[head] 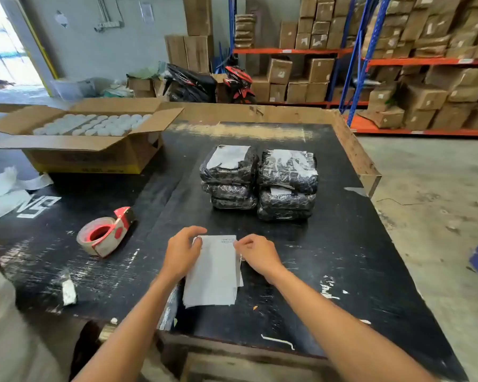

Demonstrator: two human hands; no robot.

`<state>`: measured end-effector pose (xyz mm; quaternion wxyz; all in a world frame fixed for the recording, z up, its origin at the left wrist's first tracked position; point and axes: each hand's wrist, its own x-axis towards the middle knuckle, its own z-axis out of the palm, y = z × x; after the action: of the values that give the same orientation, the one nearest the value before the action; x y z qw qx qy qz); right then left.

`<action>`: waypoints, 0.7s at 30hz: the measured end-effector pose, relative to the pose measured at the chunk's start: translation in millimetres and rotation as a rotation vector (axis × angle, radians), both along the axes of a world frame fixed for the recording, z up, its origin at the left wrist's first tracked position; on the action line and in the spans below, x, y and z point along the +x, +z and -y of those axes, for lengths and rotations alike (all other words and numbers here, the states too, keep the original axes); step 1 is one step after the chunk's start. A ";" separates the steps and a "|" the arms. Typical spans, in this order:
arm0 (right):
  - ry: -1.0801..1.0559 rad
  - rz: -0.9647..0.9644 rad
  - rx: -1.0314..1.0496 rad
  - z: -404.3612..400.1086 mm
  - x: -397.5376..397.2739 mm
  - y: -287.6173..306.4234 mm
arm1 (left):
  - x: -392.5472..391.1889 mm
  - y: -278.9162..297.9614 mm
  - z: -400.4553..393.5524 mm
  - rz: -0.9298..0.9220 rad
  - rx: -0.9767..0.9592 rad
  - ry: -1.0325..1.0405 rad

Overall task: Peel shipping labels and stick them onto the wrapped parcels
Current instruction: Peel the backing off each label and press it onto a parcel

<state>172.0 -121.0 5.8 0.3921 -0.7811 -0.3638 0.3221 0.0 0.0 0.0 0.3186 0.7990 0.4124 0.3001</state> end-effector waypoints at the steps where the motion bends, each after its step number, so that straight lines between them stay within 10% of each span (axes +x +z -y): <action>1: -0.031 -0.025 0.000 -6.3 -5.9 -3.3 | -4.3 -5.3 -3.4 -0.018 -0.005 -0.009; 21: -0.321 -0.243 0.010 -18.1 9.6 -16.7 | -7.3 -51.8 -2.5 -0.317 0.080 -0.118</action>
<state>181.6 -102.9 -10.9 0.4832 -0.7825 -0.1862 0.3458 -7.3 2.5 -51.8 0.2345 0.8712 0.3975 0.1675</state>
